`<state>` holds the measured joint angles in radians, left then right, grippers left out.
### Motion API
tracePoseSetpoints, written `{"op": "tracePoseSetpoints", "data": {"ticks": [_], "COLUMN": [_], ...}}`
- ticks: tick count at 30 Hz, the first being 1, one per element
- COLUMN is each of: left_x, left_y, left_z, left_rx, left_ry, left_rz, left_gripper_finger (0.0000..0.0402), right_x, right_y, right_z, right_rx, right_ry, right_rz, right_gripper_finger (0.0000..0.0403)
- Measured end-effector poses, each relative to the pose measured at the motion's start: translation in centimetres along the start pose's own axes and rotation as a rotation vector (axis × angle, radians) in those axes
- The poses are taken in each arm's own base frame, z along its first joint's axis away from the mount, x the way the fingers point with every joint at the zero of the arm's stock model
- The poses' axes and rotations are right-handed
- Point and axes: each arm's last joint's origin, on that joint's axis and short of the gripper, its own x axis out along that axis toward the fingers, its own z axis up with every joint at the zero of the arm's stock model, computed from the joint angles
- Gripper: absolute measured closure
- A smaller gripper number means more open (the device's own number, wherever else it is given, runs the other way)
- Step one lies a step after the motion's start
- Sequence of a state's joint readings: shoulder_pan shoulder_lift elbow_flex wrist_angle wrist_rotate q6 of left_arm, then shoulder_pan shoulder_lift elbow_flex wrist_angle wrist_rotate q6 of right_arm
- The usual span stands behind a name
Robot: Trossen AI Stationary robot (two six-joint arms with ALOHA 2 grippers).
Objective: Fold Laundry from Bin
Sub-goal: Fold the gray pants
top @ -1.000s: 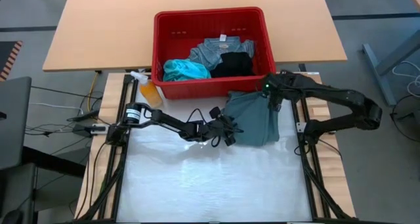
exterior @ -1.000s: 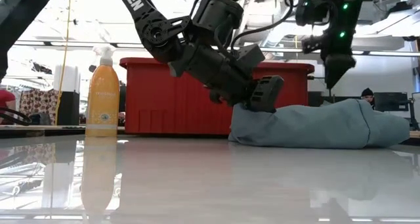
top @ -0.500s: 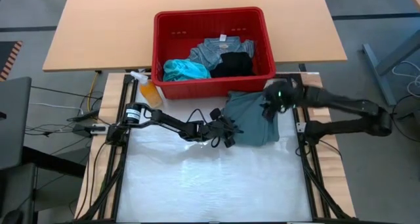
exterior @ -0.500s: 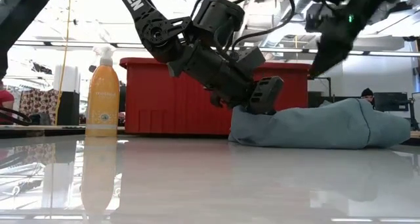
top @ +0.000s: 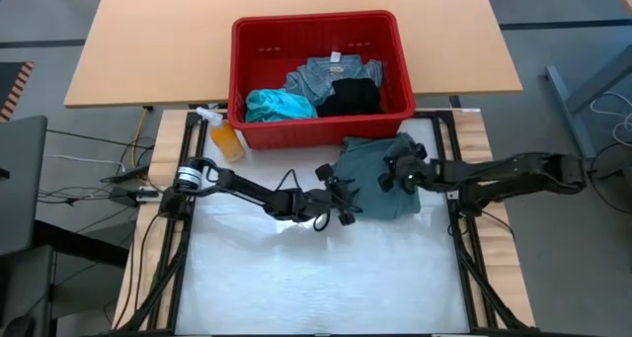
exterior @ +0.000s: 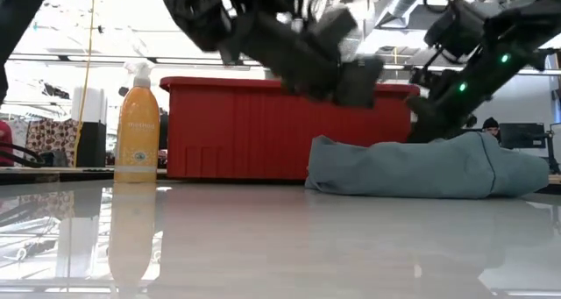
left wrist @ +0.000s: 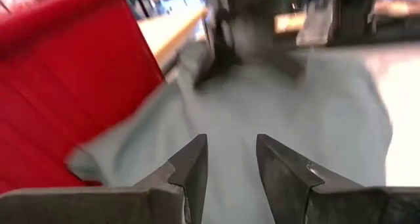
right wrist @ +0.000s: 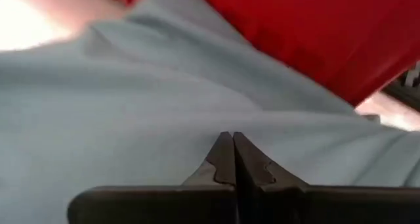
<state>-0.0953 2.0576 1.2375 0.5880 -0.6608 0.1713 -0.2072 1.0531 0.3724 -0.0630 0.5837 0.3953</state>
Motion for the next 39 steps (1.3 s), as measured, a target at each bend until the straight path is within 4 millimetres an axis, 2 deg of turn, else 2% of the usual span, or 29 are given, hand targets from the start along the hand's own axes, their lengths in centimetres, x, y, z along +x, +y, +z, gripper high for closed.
{"op": "tracePoseSetpoints", "data": {"ticks": [2, 4, 7, 13, 18, 23, 31, 35, 39], "left_x": [-1.0, -1.9, -3.1, -5.0, -5.5, -5.6, -7.1, -7.8, -8.5], "left_y": [0.2, 0.5, 1.0, 2.0, 1.9, 1.8, 0.8, 0.3, -0.4], "left_z": [1.3, 1.8, 0.5, -2.6, -2.8, -2.7, -1.9, -2.2, -2.2], "left_rx": [-0.001, 0.000, -0.021, -0.176, -0.204, -0.178, -0.150, -0.143, -0.140], "left_ry": [-0.033, -0.044, -0.009, 0.014, -0.016, -0.031, -0.016, 0.040, 0.051], "left_rz": [-0.008, -0.011, -0.005, -0.004, -0.014, -0.013, -0.109, -0.144, -0.151], "left_gripper_finger": [0.0281, 0.0281, 0.0281, 0.0281, 0.0281, 0.0281, 0.0281, 0.0281, 0.0281], "right_x": [1.1, 2.3, 4.1, 6.8, 7.5, 5.4, -0.1, -2.1, -3.8], "right_y": [-0.1, -0.3, -0.5, -0.5, 1.3, 4.9, 10.5, 12.8, 14.5], "right_z": [-0.4, -0.5, -0.7, -2.3, -3.8, -5.1, -6.8, -6.3, -3.8], "right_rx": [0.007, 0.026, 0.053, 0.066, 0.067, 0.079, 0.058, -0.009, -0.073], "right_ry": [0.012, 0.009, 0.027, 0.121, 0.158, 0.157, 0.112, 0.083, 0.037], "right_rz": [-0.054, -0.100, -0.106, -0.096, -0.035, 0.132, 0.337, 0.382, 0.419], "right_gripper_finger": [0.0384, 0.0386, 0.0391, 0.0391, 0.0391, 0.0391, 0.0392, 0.0392, 0.0392]}}
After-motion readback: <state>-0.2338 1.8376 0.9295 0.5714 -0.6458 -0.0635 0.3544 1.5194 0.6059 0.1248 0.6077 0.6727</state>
